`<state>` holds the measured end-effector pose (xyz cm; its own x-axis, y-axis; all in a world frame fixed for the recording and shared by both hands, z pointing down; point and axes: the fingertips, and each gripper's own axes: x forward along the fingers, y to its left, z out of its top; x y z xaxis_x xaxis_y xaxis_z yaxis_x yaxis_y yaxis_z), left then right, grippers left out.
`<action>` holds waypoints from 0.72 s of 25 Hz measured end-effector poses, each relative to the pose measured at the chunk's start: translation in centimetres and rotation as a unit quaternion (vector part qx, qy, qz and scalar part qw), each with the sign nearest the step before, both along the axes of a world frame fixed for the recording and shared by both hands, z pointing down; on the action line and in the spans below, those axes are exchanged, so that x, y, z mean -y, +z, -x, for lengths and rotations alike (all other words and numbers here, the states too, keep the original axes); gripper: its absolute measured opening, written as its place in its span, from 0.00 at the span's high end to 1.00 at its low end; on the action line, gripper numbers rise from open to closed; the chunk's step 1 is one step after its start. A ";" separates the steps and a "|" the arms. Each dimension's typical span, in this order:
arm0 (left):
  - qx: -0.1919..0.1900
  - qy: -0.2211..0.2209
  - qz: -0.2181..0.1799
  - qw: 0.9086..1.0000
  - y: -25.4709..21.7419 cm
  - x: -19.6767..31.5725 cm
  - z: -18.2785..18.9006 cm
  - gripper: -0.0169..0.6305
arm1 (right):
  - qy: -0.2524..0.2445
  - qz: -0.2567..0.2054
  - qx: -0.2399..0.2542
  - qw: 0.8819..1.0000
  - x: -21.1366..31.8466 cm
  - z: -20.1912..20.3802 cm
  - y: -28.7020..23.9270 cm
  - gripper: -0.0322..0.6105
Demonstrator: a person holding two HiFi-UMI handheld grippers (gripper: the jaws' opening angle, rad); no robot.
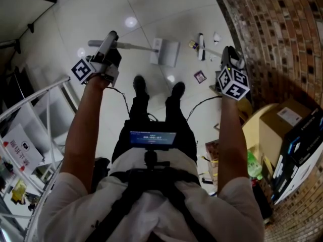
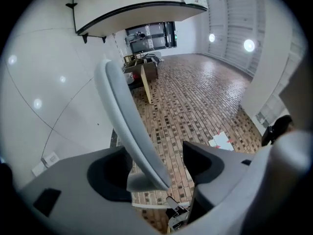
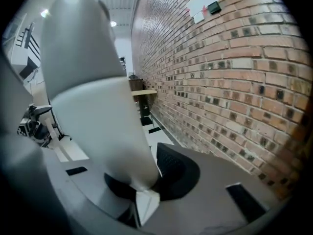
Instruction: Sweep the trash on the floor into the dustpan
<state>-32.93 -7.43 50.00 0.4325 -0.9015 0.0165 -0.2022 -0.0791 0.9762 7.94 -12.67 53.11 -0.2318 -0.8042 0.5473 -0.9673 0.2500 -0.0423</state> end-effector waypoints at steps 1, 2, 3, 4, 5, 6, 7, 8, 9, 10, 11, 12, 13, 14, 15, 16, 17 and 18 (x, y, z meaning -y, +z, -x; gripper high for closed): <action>-0.008 -0.004 0.000 1.000 0.0 0.1 0.3 0.48 | -0.011 0.000 0.001 1.000 0.0 0.7 -0.3 0.88; -0.016 -0.008 -0.001 1.000 0.1 0.2 0.6 0.54 | -0.023 0.000 0.002 1.000 0.0 1.4 -0.6 0.88; -0.023 -0.012 -0.003 1.000 0.1 0.3 0.8 0.63 | -0.033 -0.001 0.006 0.999 -0.1 2.3 -0.9 0.88; -0.028 -0.013 -0.005 1.000 0.1 0.3 0.9 0.73 | -0.040 -0.001 0.012 0.999 -0.4 3.1 -1.3 0.88; -0.030 -0.012 -0.007 0.999 0.1 0.3 0.8 0.84 | -0.046 -0.002 0.022 0.999 -0.7 3.9 -1.6 0.88; -0.031 -0.006 -0.009 0.999 0.1 0.3 0.6 0.85 | -0.051 -0.002 0.033 0.998 -1.1 4.7 -2.1 0.88; -0.031 0.003 -0.011 0.999 0.1 0.3 0.3 0.85 | -0.056 -0.002 0.047 0.997 -1.5 5.5 -2.5 0.88; -0.031 0.014 -0.012 0.999 0.1 0.3 -0.1 0.85 | -0.061 -0.002 0.062 0.996 -1.9 6.2 -2.9 0.88; -0.032 0.024 -0.013 0.999 0.1 0.3 -0.5 0.85 | -0.066 -0.001 0.075 0.995 -2.3 6.8 -3.3 0.88; -0.032 0.031 -0.012 0.999 0.1 0.4 -0.8 0.85 | -0.073 0.001 0.084 0.994 -2.7 7.2 -3.7 0.88; -0.033 0.036 -0.012 0.999 0.1 0.4 -0.9 0.85 | -0.082 0.001 0.086 0.993 -3.2 7.6 -4.1 0.89; -0.033 0.041 -0.011 0.999 0.0 0.3 -0.9 0.85 | -0.091 -0.001 0.079 0.993 -3.8 7.9 -4.6 0.90; -0.033 0.047 -0.010 0.998 0.0 0.2 -0.9 0.85 | -0.099 -0.004 0.067 0.993 -4.4 8.0 -5.1 0.91; -0.033 0.055 -0.010 0.998 -0.1 0.1 -0.9 0.85 | -0.105 -0.010 0.054 0.993 -5.0 8.0 -5.7 0.92; -0.031 0.064 -0.010 0.997 -0.2 0.1 -0.9 0.85 | -0.109 -0.016 0.043 0.993 -5.4 7.9 -6.3 0.93; -0.029 0.075 -0.011 0.997 -0.3 0.2 -1.0 0.85 | -0.112 -0.024 0.034 0.993 -5.7 7.6 -7.0 0.94; -0.027 0.086 -0.013 0.996 -0.3 0.2 -1.2 0.86 | -0.113 -0.030 0.027 0.993 -6.0 7.1 -7.6 0.94; -0.025 0.097 -0.015 0.995 -0.4 0.3 -1.3 0.88 | -0.111 -0.035 0.019 0.993 -6.4 6.6 -8.3 0.94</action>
